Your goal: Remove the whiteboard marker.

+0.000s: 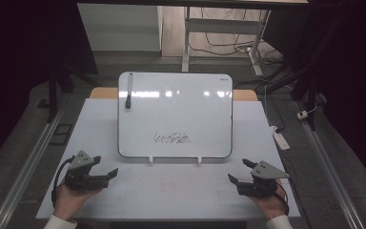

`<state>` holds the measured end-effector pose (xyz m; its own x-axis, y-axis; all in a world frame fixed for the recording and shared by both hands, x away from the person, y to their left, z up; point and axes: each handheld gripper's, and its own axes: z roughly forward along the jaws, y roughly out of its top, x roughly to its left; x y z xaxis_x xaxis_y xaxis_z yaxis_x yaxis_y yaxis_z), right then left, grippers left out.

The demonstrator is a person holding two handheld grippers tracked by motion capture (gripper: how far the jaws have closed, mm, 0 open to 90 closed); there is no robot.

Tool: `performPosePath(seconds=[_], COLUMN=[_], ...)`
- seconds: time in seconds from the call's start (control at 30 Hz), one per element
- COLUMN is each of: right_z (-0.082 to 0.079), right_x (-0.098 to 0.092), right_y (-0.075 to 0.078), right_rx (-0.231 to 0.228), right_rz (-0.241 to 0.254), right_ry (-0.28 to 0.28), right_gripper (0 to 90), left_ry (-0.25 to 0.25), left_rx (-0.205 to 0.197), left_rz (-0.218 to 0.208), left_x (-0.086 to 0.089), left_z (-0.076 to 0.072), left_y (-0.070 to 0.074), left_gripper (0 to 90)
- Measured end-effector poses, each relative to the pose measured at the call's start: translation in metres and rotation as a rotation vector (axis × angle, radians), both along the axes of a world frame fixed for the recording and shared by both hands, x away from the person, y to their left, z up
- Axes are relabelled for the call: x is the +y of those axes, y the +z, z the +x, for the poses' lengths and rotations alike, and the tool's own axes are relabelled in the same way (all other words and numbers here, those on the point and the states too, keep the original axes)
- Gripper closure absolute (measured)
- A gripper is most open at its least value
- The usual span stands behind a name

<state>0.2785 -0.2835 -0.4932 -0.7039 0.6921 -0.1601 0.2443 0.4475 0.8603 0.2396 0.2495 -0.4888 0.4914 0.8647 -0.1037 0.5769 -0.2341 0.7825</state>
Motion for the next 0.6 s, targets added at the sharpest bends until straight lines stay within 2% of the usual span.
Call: performPosePath(seconds=[0.07,0.2,0.43,0.6], right_z=[0.000,0.001,0.005,0.006], right_x=[0.002,0.001,-0.001,0.000], right_y=[-0.001,-0.002,-0.001,-0.003], right_rx=[-0.002,0.002,-0.004,-0.004], right_rz=[-0.018,-0.015,0.006,0.003], right_ry=[0.003,0.006,0.000,0.005], right_gripper=[22.8,23.1,23.6,23.7], left_ry=[0.014,0.042,0.068,0.096], left_rx=[-0.011,-0.018,-0.041,-0.060], left_rz=[0.006,0.001,0.018,0.047], left_x=[-0.002,-0.006,-0.018,-0.028], left_z=[0.003,0.018,0.056,0.084], left_y=[0.009,0.030,0.066,0.083], left_gripper=[18.0,18.0,19.9,21.3])
